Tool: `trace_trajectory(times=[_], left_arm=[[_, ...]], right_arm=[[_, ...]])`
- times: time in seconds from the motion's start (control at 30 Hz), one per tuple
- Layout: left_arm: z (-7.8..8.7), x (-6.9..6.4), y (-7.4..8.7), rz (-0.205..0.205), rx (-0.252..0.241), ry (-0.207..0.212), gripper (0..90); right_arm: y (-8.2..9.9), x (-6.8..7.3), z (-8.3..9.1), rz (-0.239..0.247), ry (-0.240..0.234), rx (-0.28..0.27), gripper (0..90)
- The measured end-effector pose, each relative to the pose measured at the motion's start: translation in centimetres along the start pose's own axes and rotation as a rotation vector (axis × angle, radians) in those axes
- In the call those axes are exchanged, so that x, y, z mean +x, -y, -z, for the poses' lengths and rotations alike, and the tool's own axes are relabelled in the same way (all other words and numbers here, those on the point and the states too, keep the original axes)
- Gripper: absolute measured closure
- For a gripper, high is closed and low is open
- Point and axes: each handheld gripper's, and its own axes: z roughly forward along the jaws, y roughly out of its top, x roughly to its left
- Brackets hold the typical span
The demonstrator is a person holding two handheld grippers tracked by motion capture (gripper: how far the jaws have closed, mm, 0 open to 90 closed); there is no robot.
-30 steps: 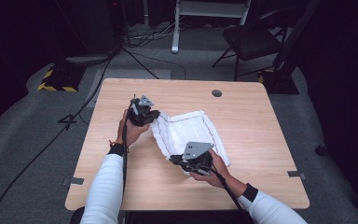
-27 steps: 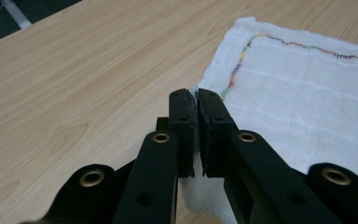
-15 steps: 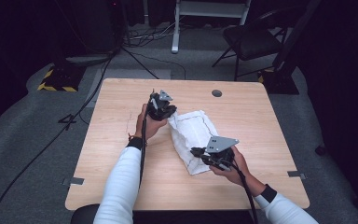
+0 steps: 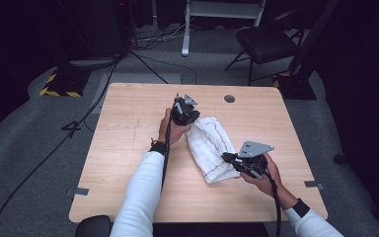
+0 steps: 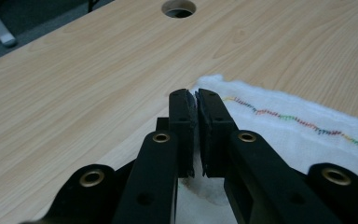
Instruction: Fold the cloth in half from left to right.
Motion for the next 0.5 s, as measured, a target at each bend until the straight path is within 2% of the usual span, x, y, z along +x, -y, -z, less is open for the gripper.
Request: trace_trajectory(times=[0.17,0.23,0.3,0.5], left_arm=[[-1.1,-0.9,-0.6,-0.013,0.01,0.0,84.9],[-1.6,-1.2,-0.8,-0.038,0.02,0.003,84.9],[-2.2,-1.6,-1.0,-0.045,0.031,0.002,84.9],[-4.6,-2.6,-1.1,-0.067,0.065,0.006,84.7]], right_arm=[[1.0,-0.4,0.5,-0.013,0.007,0.03,85.8],[1.4,-0.4,0.6,-0.016,0.008,0.042,85.8],[1.9,-0.4,0.6,-0.013,0.013,0.06,85.7],[3.0,-0.7,1.0,-0.031,0.028,0.091,85.4]])
